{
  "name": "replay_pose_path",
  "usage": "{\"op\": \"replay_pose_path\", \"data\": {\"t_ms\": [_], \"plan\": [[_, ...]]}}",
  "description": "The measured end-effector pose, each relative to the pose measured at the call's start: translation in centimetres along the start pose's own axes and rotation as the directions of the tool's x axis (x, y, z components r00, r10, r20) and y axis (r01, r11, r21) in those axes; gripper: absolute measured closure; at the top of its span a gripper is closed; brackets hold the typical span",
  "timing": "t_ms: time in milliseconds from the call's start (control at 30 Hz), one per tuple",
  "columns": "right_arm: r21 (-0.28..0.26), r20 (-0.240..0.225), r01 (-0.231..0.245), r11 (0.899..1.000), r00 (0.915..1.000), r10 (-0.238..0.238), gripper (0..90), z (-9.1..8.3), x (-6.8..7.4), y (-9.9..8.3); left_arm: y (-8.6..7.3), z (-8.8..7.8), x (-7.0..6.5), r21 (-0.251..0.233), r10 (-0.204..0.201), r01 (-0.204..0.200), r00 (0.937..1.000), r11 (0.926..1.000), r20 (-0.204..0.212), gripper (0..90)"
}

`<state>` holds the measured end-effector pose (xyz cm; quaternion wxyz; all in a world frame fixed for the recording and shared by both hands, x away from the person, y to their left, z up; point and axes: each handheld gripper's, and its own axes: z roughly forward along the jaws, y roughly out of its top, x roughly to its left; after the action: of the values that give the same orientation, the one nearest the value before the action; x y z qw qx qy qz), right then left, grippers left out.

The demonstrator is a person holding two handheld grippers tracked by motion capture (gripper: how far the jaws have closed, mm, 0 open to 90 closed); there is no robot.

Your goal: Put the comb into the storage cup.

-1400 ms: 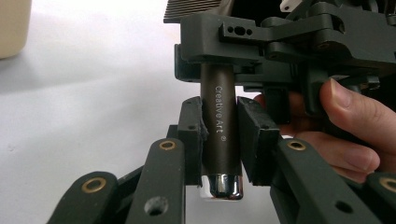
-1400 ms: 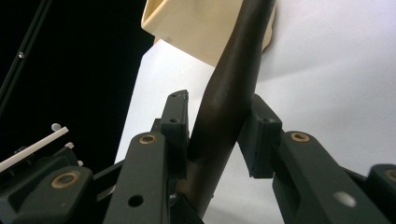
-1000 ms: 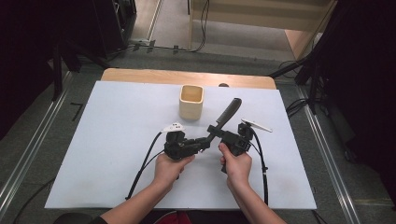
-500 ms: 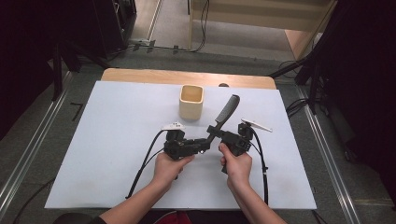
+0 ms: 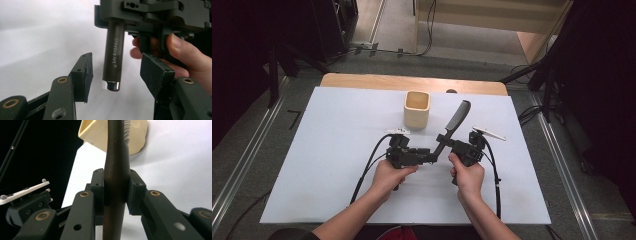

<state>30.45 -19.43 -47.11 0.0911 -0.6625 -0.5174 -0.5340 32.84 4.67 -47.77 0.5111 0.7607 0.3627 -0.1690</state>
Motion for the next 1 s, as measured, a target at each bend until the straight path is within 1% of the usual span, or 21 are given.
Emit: {"op": "replay_pose_path", "data": {"t_ms": [100,200,333,367,400,433,467,500,533,633,700,800,833,867,900,933,967,1000], "plan": [[0.005,0.002,0.005,1.000,1.0000,-0.005,69.6,0.0,-0.1,0.0,0.2,-0.1,-0.1,0.022,0.005,-0.005,1.0000,0.9997,0.005,42.2],[0.008,0.003,0.009,1.000,1.0000,-0.009,69.6,0.0,-0.1,0.0,0.3,-0.4,0.0,0.036,0.010,-0.010,0.9999,0.9993,-0.006,39.7],[0.010,0.009,0.035,0.999,0.9993,-0.035,69.6,-0.1,-0.3,0.1,0.4,-0.8,0.1,0.063,0.010,-0.010,0.9999,0.9980,0.008,37.6],[0.013,0.010,0.041,0.999,0.9991,-0.041,69.6,-0.1,-0.3,0.1,0.5,-0.9,0.1,0.072,0.007,-0.007,1.0000,0.9974,0.007,37.6],[0.016,0.011,0.046,0.999,0.9989,-0.046,69.6,-0.1,-0.3,0.2,0.6,-1.0,0.0,0.105,0.014,-0.014,0.9999,0.9943,0.002,37.6],[0.016,0.011,0.046,0.999,0.9989,-0.046,69.6,-0.1,-0.3,0.2,0.6,-1.0,0.0,0.105,0.014,-0.014,0.9999,0.9943,0.002,36.7],[0.017,0.011,0.049,0.999,0.9987,-0.049,69.6,-0.1,-0.3,0.2,0.7,-1.0,-0.1,0.114,0.025,-0.025,0.9997,0.9931,0.000,36.7],[0.017,0.009,0.063,0.998,0.9980,-0.063,69.5,-0.2,-0.3,0.2,0.8,-1.1,-0.2,0.130,0.041,-0.040,0.9992,0.9907,-0.001,35.7],[0.017,0.009,0.063,0.998,0.9980,-0.063,69.5,-0.2,-0.3,0.2,0.8,-1.2,-0.3,0.147,0.047,-0.047,0.9989,0.9880,0.002,35.7],[0.020,0.012,0.081,0.996,0.9966,-0.082,69.6,-0.3,-0.3,0.2,0.9,-1.4,-0.4,0.169,0.059,-0.059,0.9982,0.9838,0.006,35.6],[0.014,0.016,0.087,0.996,0.9960,-0.088,69.6,-0.4,-0.2,0.3,0.9,-1.5,-0.5,0.189,0.069,-0.069,0.9976,0.9796,0.008,33.5],[0.015,0.016,0.099,0.995,0.9949,-0.100,69.6,-0.6,-0.2,0.3,0.9,-1.7,-0.7,0.223,0.092,-0.088,0.9957,0.9709,-0.010,32.5],[0.011,0.012,0.100,0.995,0.9949,-0.100,69.6,-0.7,-0.2,0.4,0.8,-1.9,-0.7,0.239,0.108,-0.101,0.9940,0.9659,-0.017,32.5],[0.012,0.010,0.104,0.995,0.9945,-0.104,69.6,-0.7,-0.2,0.4,0.8,-2.0,-0.7,0.242,0.120,-0.109,0.9924,0.9640,-0.029,32.5],[0.011,0.010,0.111,0.994,0.9937,-0.111,69.6,-0.7,-0.2,0.4,0.8,-2.0,-0.7,0.242,0.120,-0.109,0.9924,0.9640,-0.029,32.5],[0.011,0.010,0.111,0.994,0.9937,-0.111,69.6,-0.7,-0.2,0.4,0.8,-2.1,-0.8,0.246,0.129,-0.115,0.9907,0.9624,-0.042,32.5],[0.012,0.019,0.130,0.991,0.9912,-0.131,69.5,-0.7,0.0,0.4,0.7,-2.3,-0.8,0.250,0.139,-0.123,0.9891,0.9606,-0.049,32.5],[0.012,0.021,0.140,0.990,0.9898,-0.141,69.6,-0.7,0.0,0.3,0.7,-2.6,-0.7,0.264,0.154,-0.133,0.9862,0.9552,-0.060,32.5]]}}
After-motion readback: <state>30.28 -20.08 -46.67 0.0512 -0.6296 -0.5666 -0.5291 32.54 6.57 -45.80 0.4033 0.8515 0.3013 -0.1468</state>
